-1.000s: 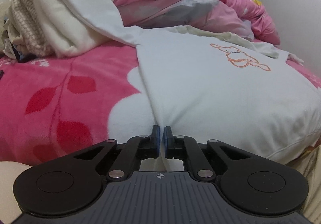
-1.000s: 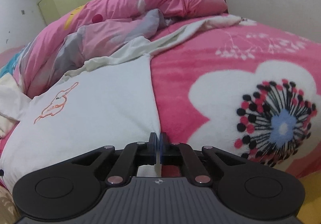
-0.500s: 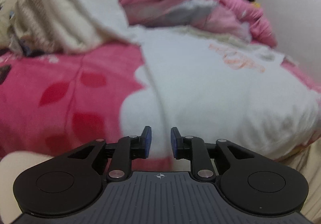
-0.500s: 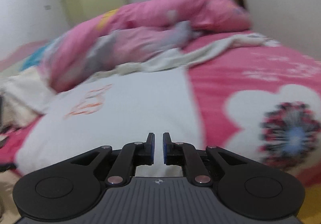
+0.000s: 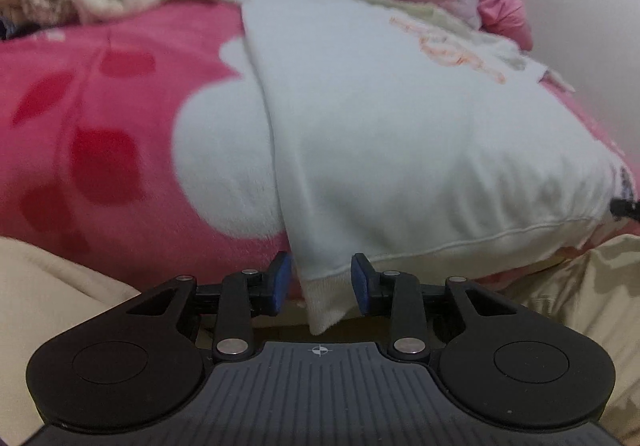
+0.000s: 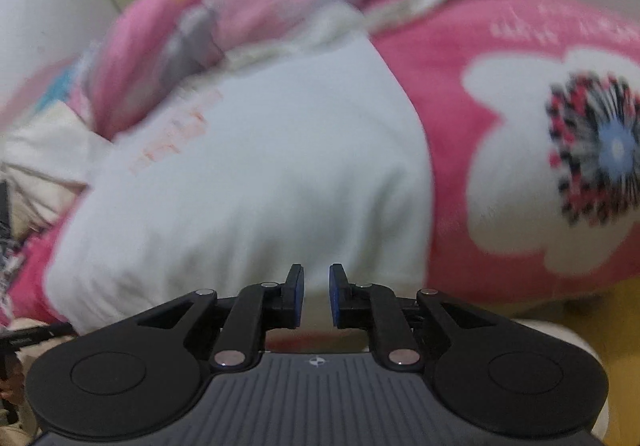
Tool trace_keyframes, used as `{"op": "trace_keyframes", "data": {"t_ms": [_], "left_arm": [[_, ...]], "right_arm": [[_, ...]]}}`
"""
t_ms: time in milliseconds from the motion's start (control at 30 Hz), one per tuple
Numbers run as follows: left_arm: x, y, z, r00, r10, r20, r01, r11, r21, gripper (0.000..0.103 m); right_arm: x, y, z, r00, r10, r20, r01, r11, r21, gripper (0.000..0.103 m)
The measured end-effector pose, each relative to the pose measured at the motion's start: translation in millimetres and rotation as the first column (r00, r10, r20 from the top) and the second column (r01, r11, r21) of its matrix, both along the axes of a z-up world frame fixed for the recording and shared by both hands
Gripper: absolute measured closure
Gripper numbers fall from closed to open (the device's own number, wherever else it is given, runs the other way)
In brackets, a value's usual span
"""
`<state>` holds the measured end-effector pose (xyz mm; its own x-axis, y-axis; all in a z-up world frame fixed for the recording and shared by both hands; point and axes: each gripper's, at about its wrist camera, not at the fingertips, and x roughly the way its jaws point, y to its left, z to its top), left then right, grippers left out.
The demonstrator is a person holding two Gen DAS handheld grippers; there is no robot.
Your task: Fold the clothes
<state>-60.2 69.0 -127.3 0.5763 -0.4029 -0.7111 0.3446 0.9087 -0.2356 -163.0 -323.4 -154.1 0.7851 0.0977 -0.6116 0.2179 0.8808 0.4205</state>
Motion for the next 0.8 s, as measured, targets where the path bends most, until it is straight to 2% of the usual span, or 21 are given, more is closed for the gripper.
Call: {"op": "trace_keyframes", "data": {"t_ms": [67,167,367,567,733,800], "left_arm": [[-4.6,5.7,12.1,1.000,-0.014,0.027,0.014,1.000,-0.013,0.066],[-7.7,11.4,31.8,0.997,-0.016,0.074,0.019,0.999,-0.047,0.061],[12.5,0.8,63.6,0.986,-0.028,0.162,0.048,0.992,-0.117,0.055],[70.5,-25.1,87.0,0.970,-0.049,0.239,0.086,0.986,-0.145,0.054],[136.8,-61.5,99.4,0.950,-0.059,0.305,0.099,0.988,-0.116,0.054],[167.8,-74.3,97.5,0.953,-0.049,0.300,0.090,0.988,-0.123,0.054]], "right_arm": [[-1.8,2.5,11.8,0.998,0.004,0.064,-0.004,1.000,0.005,0.082],[2.4,8.3,23.2,0.992,0.012,0.128,-0.015,1.000,0.023,0.081],[17.9,11.6,38.3,0.980,-0.003,0.198,-0.007,0.999,0.051,0.081],[47.8,-4.5,64.1,0.967,-0.042,0.251,0.023,0.997,0.078,0.081],[100.5,-9.6,88.3,0.949,0.009,0.314,-0.023,0.999,0.040,0.081],[136.7,-3.7,87.5,0.953,0.058,0.297,-0.068,0.997,0.024,0.081]]}}
